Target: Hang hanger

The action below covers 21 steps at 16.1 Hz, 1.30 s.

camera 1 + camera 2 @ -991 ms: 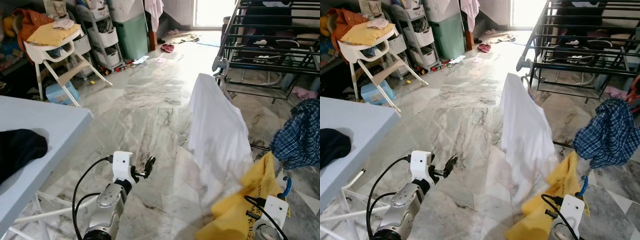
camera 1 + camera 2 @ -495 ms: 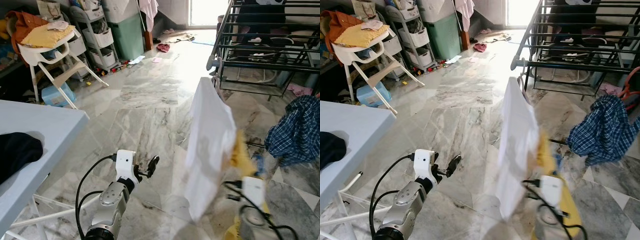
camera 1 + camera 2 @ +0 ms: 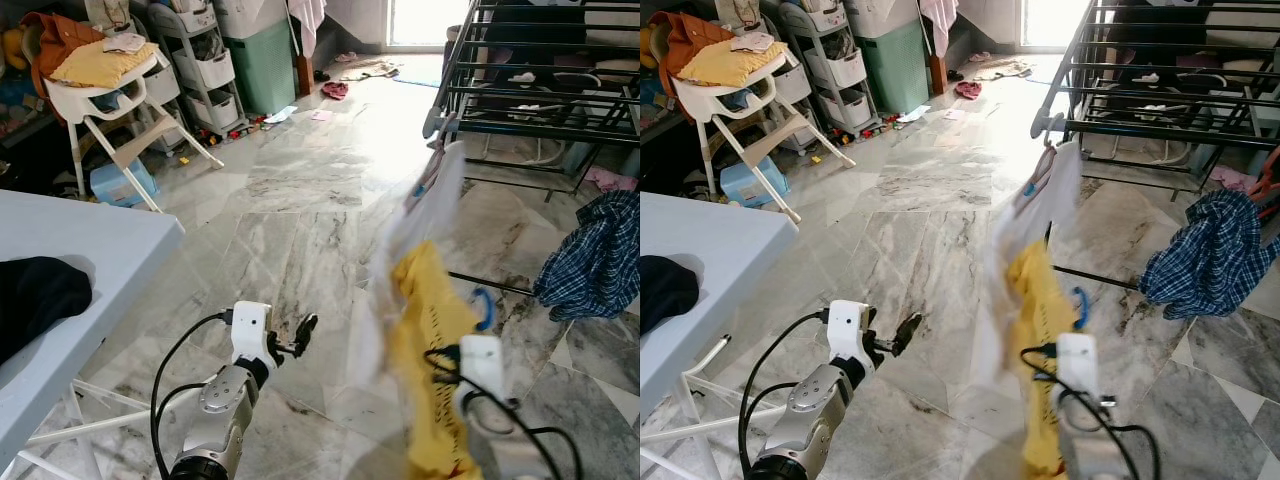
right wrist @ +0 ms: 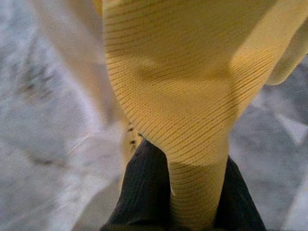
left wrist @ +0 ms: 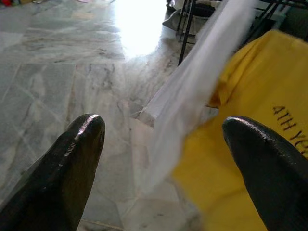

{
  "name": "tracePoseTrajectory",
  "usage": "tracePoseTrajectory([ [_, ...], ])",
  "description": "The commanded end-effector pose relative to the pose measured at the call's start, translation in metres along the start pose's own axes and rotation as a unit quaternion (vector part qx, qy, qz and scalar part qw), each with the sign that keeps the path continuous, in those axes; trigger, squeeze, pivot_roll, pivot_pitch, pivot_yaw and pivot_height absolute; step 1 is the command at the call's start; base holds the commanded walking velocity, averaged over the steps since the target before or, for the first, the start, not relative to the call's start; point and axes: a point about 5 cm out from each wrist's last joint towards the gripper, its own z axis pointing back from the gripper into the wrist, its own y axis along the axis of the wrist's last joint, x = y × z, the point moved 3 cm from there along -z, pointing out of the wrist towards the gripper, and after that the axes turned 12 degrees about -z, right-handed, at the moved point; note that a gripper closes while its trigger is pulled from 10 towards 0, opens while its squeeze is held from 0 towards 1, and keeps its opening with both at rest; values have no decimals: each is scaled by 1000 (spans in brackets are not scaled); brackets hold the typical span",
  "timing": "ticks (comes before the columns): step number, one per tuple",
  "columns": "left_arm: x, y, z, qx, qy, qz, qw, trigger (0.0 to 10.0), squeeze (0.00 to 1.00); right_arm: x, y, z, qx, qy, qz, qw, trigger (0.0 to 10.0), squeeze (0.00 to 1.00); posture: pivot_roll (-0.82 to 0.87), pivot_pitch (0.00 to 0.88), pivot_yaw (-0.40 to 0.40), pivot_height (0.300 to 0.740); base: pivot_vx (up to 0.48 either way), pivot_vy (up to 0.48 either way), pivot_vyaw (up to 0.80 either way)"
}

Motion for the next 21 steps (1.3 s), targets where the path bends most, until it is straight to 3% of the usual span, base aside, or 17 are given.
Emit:
tracePoseTrajectory([
  [1, -3, -3, 2, -7, 1, -1, 1000, 10000, 0, 2, 19, -3, 39, -16, -9, 999, 10000, 0, -240, 0, 114, 740, 0, 0, 0],
  [3, -1, 0, 1, 3, -13, 7, 1000, 10000, 0, 11, 34, -5, 67, -43, -19, 997, 10000, 0, -244, 0, 118, 740, 0, 0, 0],
  [6, 2, 5, 0, 15, -25, 14, 999, 10000, 0, 10, 47, -8, 87, -53, -30, 994, 10000, 0, -243, 0, 119, 740, 0, 0, 0],
  [11, 4, 6, 2, 24, -36, 20, 999, 10000, 0, 7, 43, -8, 82, -54, -40, 994, 10000, 0, -235, 0, 120, 740, 182, 0, -161],
  [17, 6, 5, 2, 23, -45, 23, 998, 10000, 0, 9, 37, -7, 78, -56, -36, 995, 10000, 0, -239, 0, 120, 740, 380, 0, -618],
  [21, 9, 3, 1, 21, -48, 24, 998, 10000, 0, 7, 35, -6, 78, -49, -26, 995, 10000, 0, -241, 0, 113, 740, 391, 0, 0],
])
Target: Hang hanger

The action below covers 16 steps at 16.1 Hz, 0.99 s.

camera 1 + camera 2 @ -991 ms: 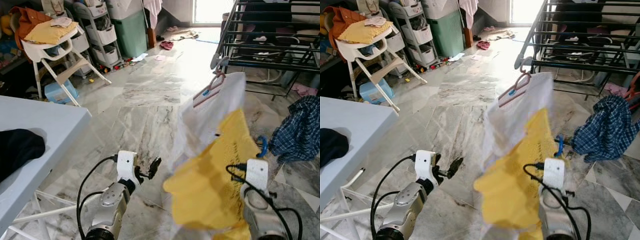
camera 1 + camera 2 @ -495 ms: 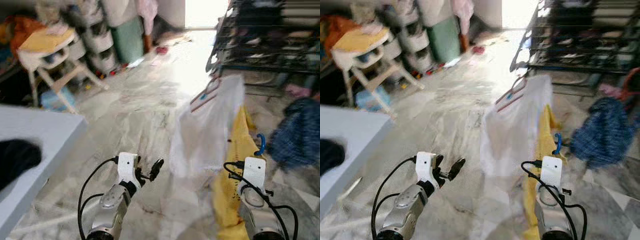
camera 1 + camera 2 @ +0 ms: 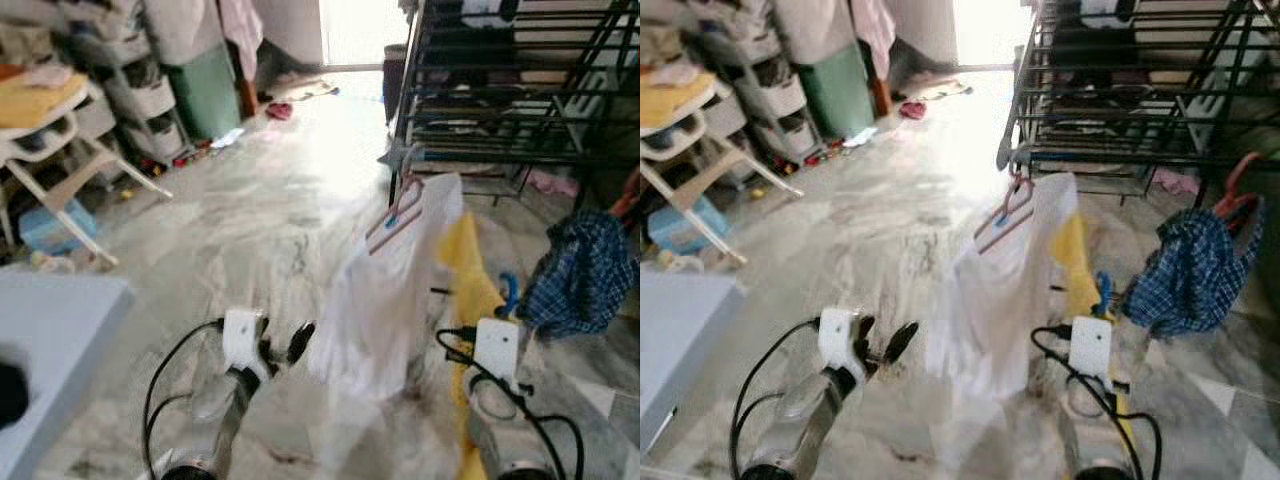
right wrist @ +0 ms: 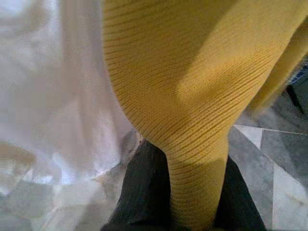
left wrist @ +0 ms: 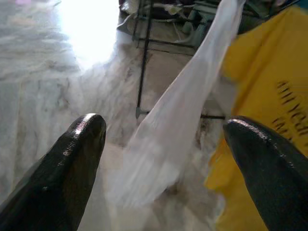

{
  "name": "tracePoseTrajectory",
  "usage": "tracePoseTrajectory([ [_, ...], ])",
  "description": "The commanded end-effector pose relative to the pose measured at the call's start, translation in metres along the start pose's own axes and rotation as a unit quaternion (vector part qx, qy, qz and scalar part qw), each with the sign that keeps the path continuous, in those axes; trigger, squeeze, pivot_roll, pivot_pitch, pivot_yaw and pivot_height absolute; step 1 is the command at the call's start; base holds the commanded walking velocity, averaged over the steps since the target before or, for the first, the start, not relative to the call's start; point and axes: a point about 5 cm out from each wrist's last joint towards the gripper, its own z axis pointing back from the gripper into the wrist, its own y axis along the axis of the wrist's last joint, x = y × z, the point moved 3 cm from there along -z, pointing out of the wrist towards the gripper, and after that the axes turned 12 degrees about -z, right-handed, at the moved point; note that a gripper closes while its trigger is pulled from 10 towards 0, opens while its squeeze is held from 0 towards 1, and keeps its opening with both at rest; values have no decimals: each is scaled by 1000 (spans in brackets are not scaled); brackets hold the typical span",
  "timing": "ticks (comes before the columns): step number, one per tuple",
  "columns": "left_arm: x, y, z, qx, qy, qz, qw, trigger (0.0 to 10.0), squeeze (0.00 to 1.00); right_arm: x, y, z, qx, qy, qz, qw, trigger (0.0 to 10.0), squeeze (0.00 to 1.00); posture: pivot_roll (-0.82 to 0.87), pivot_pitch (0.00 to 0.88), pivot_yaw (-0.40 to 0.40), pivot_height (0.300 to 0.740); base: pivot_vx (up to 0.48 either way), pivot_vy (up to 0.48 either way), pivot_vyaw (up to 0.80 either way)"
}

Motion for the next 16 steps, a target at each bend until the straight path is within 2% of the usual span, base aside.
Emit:
tracePoseTrajectory([
  [1, 6, 3, -3, 3, -9, -3, 1000, 10000, 0, 2, 12, -2, 24, 1, 5, 1000, 10000, 0, -239, 0, 109, 740, 364, 0, 0],
  [3, 8, 0, -4, -5, -4, -2, 1000, 10000, 0, 2, 12, -3, 22, 3, 7, 1000, 10000, 0, -235, 0, 94, 740, 0, 0, 0],
  [7, 3, -6, -2, -13, 45, 13, 999, 10000, 0, -5, 13, -6, 14, 32, 35, 999, 10000, 0, -193, 0, 7, 740, 0, 0, 0],
  [10, -2, -11, 9, -4, 71, 34, 997, 10000, 0, -17, 12, -8, 0, 55, 39, 998, 10000, 0, -140, 0, -51, 740, 0, 0, 0],
  [13, -4, -10, 14, 5, 69, 31, 997, 10000, 0, -23, 11, -7, -4, 59, 29, 998, 10000, 0, -129, 0, -40, 740, 0, 0, 0],
  [16, -4, -6, 11, 5, 53, 24, 998, 10000, 0, -21, 4, -6, -12, 47, 19, 999, 10000, 0, -147, 0, -3, 740, 172, 0, -688],
])
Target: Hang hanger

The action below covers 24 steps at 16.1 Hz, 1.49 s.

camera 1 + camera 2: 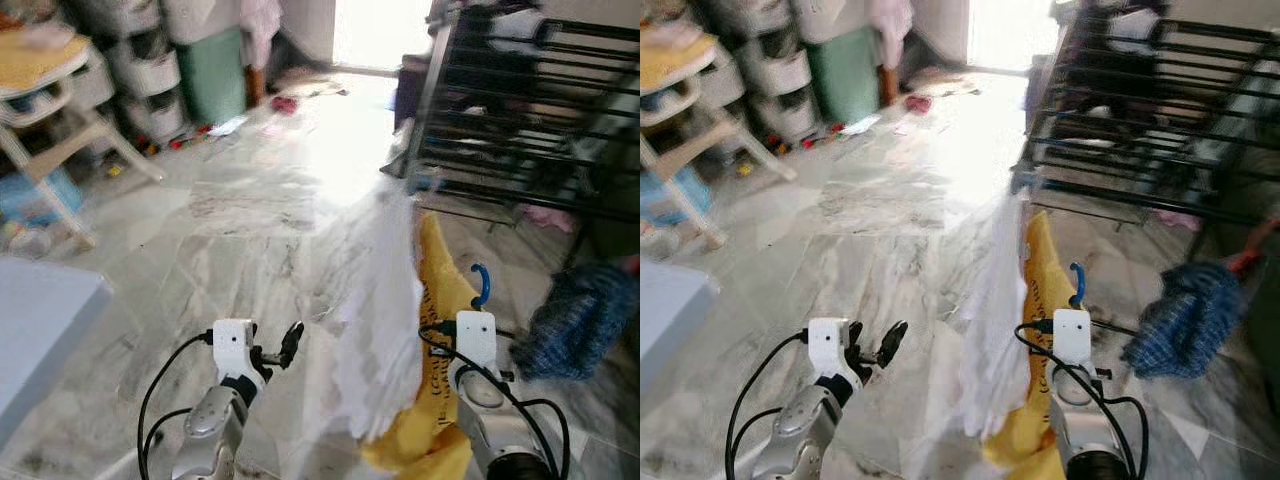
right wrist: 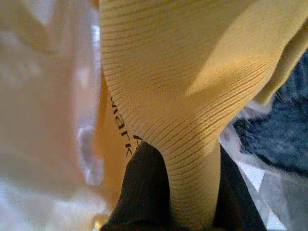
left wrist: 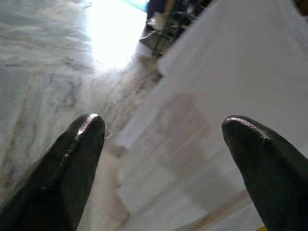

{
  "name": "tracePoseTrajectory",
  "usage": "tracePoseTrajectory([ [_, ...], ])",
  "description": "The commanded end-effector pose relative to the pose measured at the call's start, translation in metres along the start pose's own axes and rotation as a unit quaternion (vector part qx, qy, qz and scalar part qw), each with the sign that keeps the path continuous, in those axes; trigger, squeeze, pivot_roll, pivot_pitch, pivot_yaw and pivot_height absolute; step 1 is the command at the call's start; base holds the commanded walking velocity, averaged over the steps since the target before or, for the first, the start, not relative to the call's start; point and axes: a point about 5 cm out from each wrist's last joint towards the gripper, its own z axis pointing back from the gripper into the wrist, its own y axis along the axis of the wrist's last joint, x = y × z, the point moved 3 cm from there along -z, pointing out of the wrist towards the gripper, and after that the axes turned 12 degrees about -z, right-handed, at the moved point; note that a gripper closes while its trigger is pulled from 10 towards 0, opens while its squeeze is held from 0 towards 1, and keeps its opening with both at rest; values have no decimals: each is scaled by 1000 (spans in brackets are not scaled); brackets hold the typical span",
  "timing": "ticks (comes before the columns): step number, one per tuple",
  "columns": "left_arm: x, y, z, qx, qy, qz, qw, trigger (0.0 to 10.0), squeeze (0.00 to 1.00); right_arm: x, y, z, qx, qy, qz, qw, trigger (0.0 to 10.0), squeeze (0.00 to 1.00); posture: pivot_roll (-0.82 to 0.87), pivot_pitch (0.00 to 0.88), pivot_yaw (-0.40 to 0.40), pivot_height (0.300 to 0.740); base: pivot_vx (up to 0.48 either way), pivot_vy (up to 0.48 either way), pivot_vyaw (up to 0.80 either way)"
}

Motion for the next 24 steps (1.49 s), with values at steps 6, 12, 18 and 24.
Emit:
tracePoseTrajectory([
  [6, 11, 8, -9, 3, -39, -10, 999, 10000, 0, 12, 5, -1, 16, -26, -17, 999, 10000, 0, -182, 0, 28, 740, 271, 0, -800],
  [12, 11, 6, -8, -6, -38, -21, 999, 10000, 0, 10, 3, 0, 12, -17, -9, 1000, 10000, 0, -183, 0, 34, 740, 246, 0, -108],
  [18, -2, 13, 1, 20, -26, -59, 998, 10000, 0, -5, 12, 1, 28, 16, 8, 999, 10000, 0, -182, 0, 48, 740, 0, 0, 0],
  [24, 9, 20, 11, 46, -83, -123, 988, 10000, 0, -26, 29, 5, 35, 47, -10, 998, 10000, 0, -183, 0, 55, 740, 0, 0, 0],
])
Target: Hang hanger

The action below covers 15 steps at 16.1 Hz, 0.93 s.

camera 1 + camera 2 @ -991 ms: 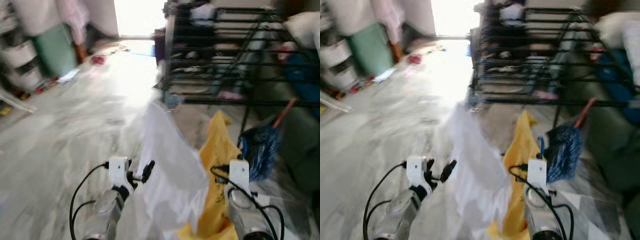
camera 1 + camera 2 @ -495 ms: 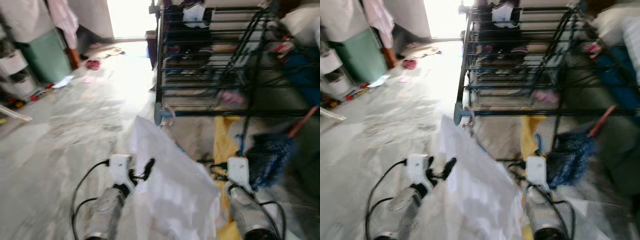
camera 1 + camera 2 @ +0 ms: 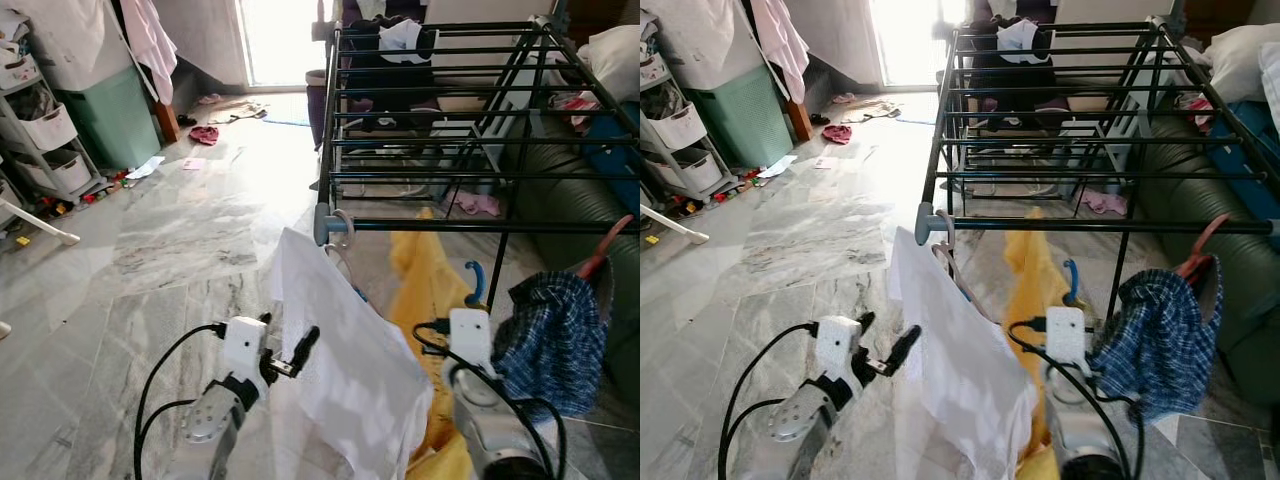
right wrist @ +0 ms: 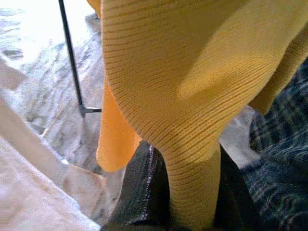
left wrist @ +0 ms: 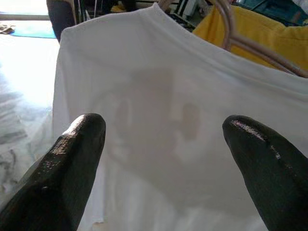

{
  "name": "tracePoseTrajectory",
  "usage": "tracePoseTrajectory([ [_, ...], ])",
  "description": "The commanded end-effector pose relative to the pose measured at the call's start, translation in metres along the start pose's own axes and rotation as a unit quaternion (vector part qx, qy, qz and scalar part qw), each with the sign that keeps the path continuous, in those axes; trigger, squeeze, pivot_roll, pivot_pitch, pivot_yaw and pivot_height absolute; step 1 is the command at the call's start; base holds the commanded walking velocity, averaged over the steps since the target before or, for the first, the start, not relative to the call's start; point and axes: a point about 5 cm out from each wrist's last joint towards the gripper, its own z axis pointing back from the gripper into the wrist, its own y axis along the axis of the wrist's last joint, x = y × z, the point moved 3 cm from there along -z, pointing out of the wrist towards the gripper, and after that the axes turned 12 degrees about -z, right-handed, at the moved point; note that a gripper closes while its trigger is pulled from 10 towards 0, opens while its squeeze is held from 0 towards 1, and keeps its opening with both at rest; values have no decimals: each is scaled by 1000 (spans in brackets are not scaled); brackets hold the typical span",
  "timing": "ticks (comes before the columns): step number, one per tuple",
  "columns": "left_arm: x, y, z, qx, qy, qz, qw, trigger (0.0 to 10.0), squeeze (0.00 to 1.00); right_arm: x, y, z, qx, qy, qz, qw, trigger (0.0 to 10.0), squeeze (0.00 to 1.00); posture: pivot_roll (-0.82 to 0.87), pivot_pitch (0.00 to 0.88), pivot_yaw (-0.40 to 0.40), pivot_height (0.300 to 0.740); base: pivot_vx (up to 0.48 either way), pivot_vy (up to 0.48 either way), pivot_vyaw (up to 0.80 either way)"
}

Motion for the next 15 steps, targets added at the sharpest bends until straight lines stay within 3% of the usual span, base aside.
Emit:
tracePoseTrajectory([
  [1, -4, 3, 0, 2, -3, -10, 1000, 10000, 0, -14, 20, -2, 24, 24, -9, 999, 10000, 0, -185, 0, 57, 740, 0, 0, 0],
  [2, -4, 2, 0, 1, -4, -11, 1000, 10000, 0, -18, 17, -2, 13, 34, -7, 999, 10000, 0, -186, 0, 57, 740, 0, 0, 0],
  [5, -3, 0, -1, -3, -9, -13, 1000, 10000, 0, -33, -31, 10, -100, 103, 10, 990, 10000, 0, -185, 0, 58, 740, 0, 0, 0],
  [7, -1, -1, -2, -6, -13, -13, 1000, 10000, 0, -44, -45, 19, -123, 146, 24, 981, 10000, 0, -185, 0, 59, 740, 0, 0, 0],
  [10, -1, -2, -2, -8, -15, -15, 1000, 10000, 0, -36, -32, 13, -87, 112, 27, 990, 10000, 0, -185, 0, 63, 740, 0, 0, 0],
  [13, 0, 0, -4, 1, -23, -19, 1000, 10000, 0, -19, 6, 0, -16, 52, 31, 998, 10000, 0, -182, 0, 68, 740, 0, 0, 0],
  [15, 1, 0, -5, 5, -32, -17, 999, 10000, 0, -22, 26, -3, 11, 55, 32, 998, 10000, 0, -182, 0, 68, 740, 0, 0, 0],
])
